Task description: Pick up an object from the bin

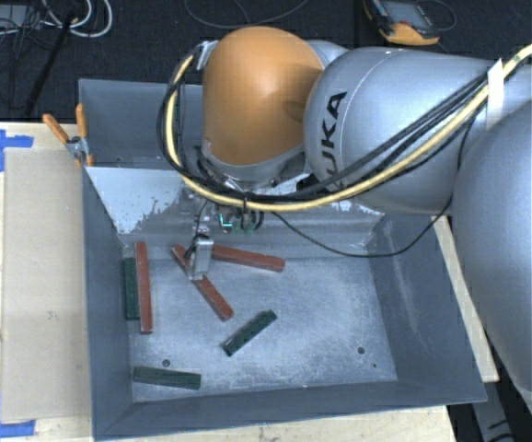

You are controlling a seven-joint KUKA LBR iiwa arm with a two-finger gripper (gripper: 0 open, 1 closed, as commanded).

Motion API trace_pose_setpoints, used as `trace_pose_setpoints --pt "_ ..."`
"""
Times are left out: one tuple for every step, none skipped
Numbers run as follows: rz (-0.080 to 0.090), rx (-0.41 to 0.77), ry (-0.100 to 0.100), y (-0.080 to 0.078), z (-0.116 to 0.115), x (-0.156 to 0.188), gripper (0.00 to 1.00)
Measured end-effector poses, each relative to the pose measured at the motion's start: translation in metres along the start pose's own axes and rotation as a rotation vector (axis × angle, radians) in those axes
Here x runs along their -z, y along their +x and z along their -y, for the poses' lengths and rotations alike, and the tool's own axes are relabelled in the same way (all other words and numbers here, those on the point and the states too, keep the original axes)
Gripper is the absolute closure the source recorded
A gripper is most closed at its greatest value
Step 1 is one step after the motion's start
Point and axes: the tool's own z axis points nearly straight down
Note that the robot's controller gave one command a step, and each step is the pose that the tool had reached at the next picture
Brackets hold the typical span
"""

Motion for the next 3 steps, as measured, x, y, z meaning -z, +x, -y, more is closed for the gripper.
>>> trace_pose_setpoints --pt "-0.003 0.1 0.002 0.033 0.055 -0.111 0.0" --pt "0.0 0.156 0.003 0.055 0.136 -0.168 0.0" --pt "0.003 0.474 0.001 0.089 0.153 -0.166 0.0"
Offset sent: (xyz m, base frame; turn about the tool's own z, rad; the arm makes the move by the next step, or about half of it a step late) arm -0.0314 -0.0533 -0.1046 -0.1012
